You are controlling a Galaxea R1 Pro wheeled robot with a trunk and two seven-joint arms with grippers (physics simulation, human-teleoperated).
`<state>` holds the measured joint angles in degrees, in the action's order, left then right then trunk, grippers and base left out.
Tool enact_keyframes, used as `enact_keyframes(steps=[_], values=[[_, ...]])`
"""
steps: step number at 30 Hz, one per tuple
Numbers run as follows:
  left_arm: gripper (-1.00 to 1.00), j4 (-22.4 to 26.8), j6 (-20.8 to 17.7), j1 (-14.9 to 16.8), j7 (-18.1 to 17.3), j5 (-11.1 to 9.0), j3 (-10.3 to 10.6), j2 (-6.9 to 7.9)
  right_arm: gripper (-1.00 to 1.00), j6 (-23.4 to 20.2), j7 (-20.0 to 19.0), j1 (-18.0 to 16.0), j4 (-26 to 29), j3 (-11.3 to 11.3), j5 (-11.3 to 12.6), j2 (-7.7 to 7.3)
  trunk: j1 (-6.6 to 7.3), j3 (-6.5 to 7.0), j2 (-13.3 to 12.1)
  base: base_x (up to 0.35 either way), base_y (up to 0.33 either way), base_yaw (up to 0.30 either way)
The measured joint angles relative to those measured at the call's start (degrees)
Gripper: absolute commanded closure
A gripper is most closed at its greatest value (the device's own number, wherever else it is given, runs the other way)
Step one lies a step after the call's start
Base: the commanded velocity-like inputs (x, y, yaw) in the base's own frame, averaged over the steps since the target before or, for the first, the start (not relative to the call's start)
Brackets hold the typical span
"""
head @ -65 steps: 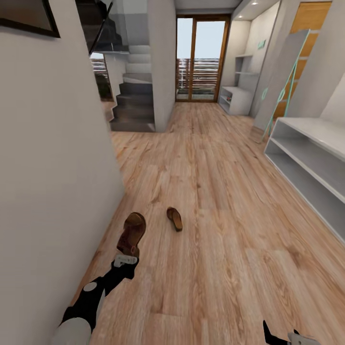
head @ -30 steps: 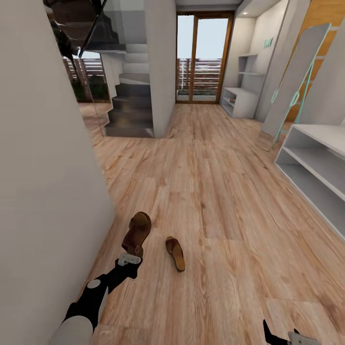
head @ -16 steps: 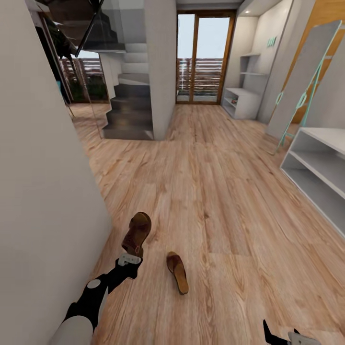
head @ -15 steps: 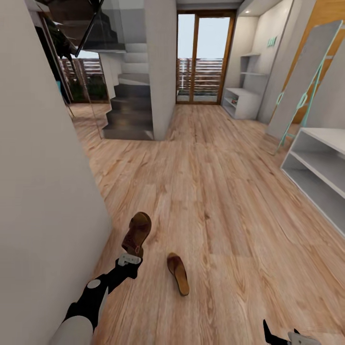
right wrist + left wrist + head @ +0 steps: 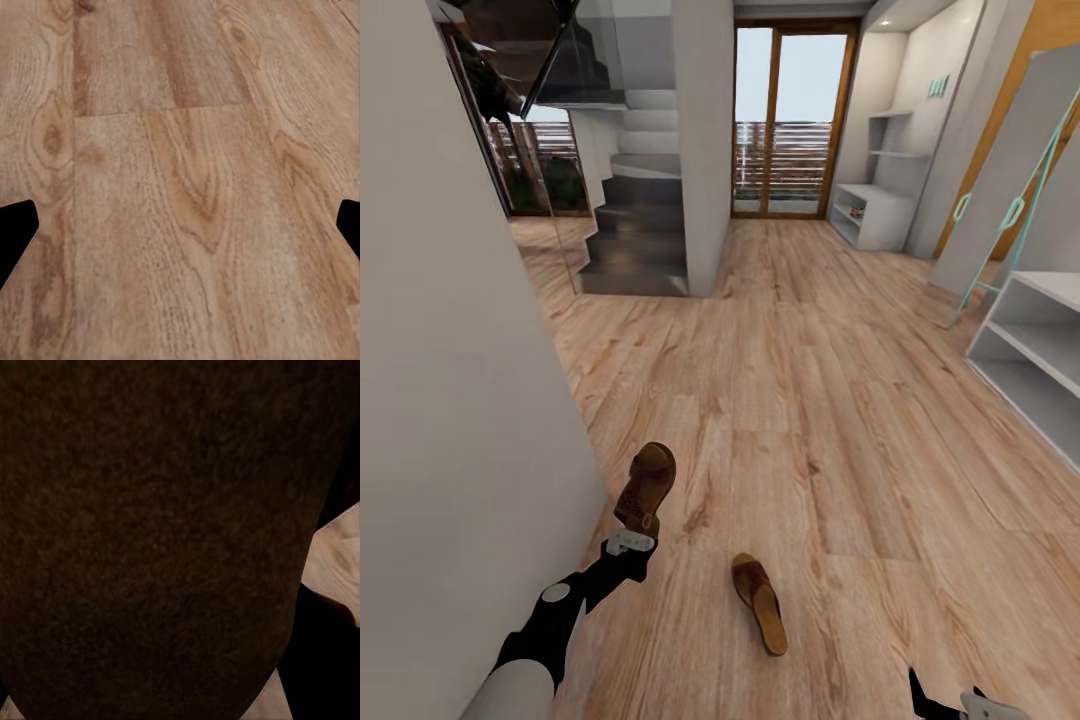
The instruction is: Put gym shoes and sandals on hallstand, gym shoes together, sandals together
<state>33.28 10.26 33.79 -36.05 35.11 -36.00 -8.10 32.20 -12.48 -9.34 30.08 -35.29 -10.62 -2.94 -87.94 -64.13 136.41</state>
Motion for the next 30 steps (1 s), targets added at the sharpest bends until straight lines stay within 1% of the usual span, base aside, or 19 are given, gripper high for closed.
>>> enact_keyframes(steps=[23, 30], values=[[1.00, 0.03, 0.08, -0.01, 0.08, -0.01, 0.00, 0.00, -1.00, 0.00, 0.00, 0.00, 0.10, 0.00, 0.00, 0.00, -0.01, 0.00, 0.00, 0.006, 0.006, 0.000], [1.00, -0.01, 0.05, 0.00, 0.07, -0.01, 0.00, -0.07, -1.00, 0.00, 0.00, 0.00, 0.09, 0.00, 0.00, 0.00, 0.01, 0.00, 0.00, 0.122, 0.063, 0.000]])
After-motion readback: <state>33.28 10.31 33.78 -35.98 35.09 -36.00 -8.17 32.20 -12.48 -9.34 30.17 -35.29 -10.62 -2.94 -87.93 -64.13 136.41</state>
